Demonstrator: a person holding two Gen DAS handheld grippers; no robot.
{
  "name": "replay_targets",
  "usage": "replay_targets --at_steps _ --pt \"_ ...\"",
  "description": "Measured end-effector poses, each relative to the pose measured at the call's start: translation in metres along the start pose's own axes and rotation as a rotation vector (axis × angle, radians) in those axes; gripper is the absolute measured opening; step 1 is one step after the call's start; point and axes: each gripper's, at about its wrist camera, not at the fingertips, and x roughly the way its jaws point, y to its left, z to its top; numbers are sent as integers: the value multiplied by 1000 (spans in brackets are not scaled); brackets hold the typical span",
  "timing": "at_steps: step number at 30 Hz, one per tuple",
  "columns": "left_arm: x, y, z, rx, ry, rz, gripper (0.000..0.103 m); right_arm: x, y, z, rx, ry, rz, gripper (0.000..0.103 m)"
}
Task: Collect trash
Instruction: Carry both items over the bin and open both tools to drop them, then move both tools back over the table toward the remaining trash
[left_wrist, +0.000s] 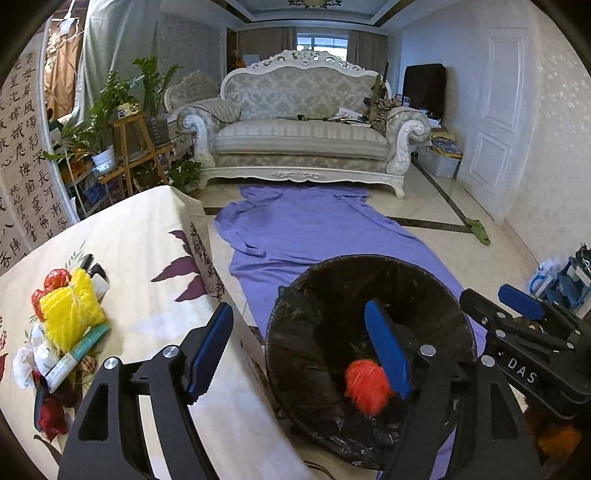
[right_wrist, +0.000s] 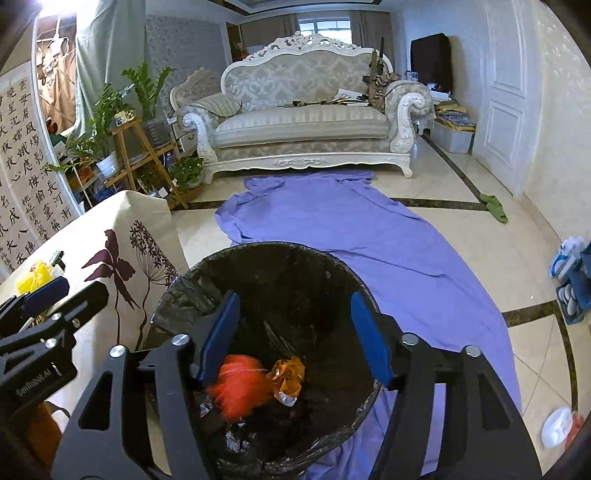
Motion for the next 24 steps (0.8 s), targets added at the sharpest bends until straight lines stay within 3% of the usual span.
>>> replay_targets --at_steps 9,24 --pt "-17 28 -5 -39 -9 51 72 -6 21 -2 -20 4 45 70" --pt "-56 105 -36 -131 -4 195 72 -17 99 -10 -132 23 173 70"
